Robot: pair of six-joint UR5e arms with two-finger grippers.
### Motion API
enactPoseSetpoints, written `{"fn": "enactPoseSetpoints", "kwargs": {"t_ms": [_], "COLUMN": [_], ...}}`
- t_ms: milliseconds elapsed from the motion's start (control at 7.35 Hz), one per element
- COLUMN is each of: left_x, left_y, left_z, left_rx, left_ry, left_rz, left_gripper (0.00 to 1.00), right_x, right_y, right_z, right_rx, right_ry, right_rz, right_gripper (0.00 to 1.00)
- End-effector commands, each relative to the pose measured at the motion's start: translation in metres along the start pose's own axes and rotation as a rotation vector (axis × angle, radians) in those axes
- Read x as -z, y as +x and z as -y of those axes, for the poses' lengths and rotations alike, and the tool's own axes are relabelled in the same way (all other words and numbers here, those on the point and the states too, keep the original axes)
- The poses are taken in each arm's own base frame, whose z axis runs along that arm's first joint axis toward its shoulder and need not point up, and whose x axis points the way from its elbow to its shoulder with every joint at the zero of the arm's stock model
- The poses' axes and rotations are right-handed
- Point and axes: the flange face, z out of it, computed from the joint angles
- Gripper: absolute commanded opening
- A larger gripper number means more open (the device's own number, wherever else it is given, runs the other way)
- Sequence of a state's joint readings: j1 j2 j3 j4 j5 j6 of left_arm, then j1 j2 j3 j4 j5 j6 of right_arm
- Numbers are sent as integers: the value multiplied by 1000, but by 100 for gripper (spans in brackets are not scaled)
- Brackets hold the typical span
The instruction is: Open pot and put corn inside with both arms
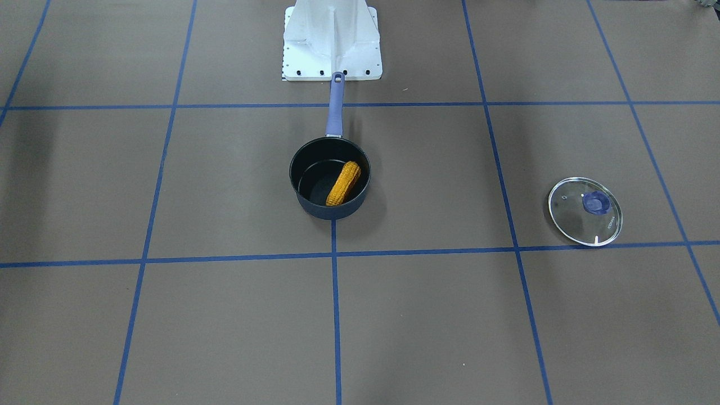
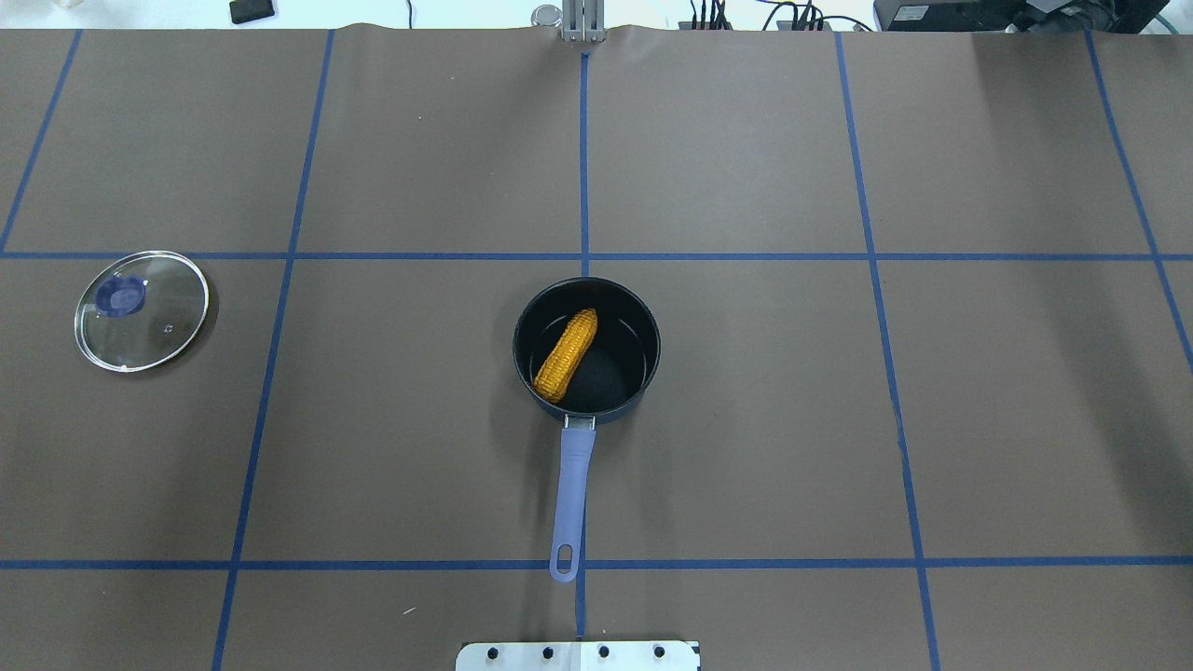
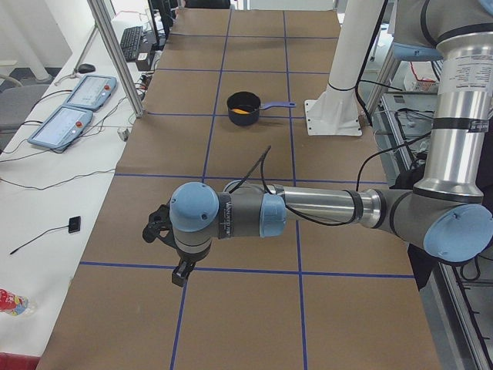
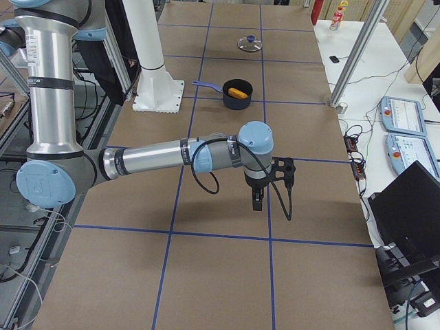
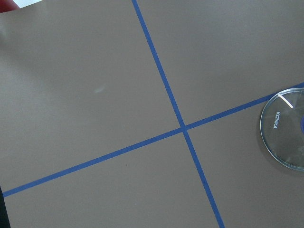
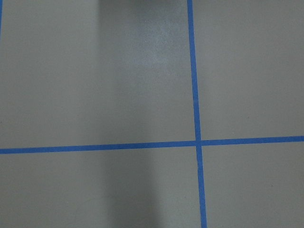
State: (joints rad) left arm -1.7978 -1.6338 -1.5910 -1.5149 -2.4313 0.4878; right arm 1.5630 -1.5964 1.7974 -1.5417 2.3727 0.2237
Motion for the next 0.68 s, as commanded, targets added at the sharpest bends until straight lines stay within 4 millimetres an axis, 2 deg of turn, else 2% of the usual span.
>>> {"fn": "enactPoseSetpoints", "kwargs": {"t_ms": [0,408,544], "left_x": [-2,-4,-7], "left_y": [0,-2,-2], "left_z": [-3,-5,-13], "left_rx": [3,4,9], "left_ry": [-2,-3,-6], "left_rz": [-3,-5,-7], "left_gripper": [98,98,98], "right_x": [-1,-1,-2], "right_y": [3,3,4], "right_z": [-6,-7,-7], "right_rx": [-6,-6,-7], "right_ry": [-5,-5,-6], "right_rz": [-2,-2,-3], "right_gripper": [100,100,100]}}
